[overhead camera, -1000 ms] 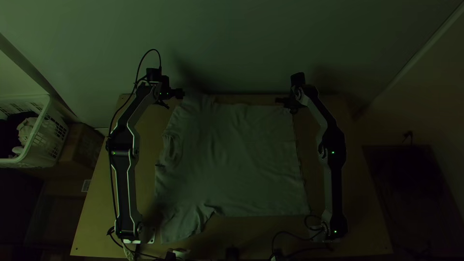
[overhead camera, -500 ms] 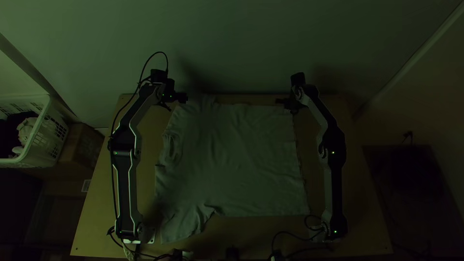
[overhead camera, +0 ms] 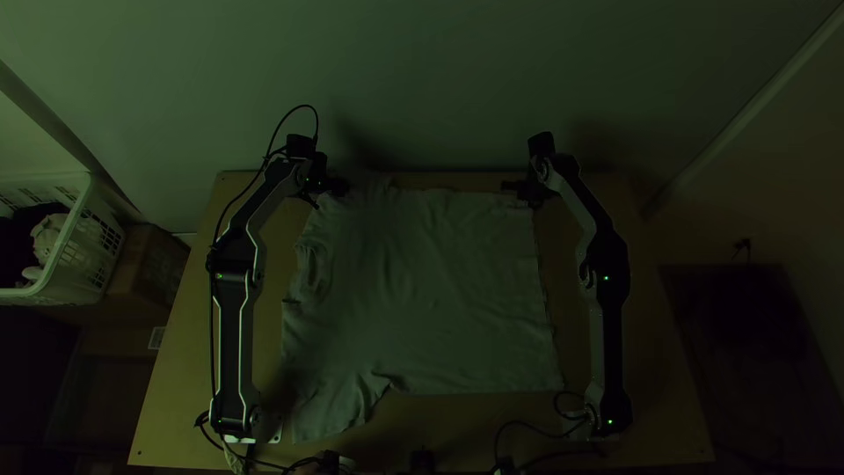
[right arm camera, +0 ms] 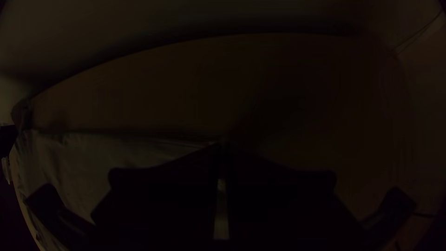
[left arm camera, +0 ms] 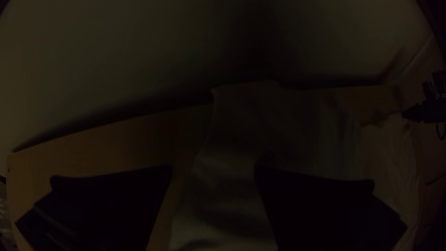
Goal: Fold the t-shirt
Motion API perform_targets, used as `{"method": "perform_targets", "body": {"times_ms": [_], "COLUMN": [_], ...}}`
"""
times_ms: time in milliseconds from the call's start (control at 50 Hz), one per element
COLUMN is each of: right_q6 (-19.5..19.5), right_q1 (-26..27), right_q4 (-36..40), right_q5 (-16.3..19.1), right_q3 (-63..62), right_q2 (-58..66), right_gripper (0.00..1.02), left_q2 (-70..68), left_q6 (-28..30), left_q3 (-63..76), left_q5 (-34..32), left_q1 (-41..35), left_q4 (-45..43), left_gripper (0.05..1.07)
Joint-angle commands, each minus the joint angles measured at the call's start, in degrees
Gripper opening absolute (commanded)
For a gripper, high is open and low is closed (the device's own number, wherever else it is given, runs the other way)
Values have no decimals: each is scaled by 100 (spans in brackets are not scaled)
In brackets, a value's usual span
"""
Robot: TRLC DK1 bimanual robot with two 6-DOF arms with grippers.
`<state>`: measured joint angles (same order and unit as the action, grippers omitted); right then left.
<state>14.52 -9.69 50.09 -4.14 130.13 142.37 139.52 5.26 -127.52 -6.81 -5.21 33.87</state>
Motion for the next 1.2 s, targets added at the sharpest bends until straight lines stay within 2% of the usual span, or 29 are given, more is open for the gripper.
{"method": "perform_targets", "body": {"times_ms": [0, 120, 200, 220, 1180], "right_q6": [-55, -55, -55, -55, -116], "right_q1": [-41, -33, -24, -15, 29], "right_q4": [159, 159, 159, 159, -131], "right_q5": [-60, -69, -113, -113, -201], "right_q3": [-172, -163, -163, -163, 136], "right_q2": [-148, -192, -227, -227, -499], "right_gripper": [2, 2, 2, 2, 2], "left_q2": [251, 207, 145, 128, -901], "left_q6": [107, 63, 2, -25, -772], "left_q3": [-97, -80, -53, -53, -44], "left_q5": [22, 22, 22, 22, 13], "left_q1": [-50, -68, -68, -59, 284], "left_q4": [85, 138, 155, 155, 103], "left_gripper": [78, 32, 10, 8, 8]}}
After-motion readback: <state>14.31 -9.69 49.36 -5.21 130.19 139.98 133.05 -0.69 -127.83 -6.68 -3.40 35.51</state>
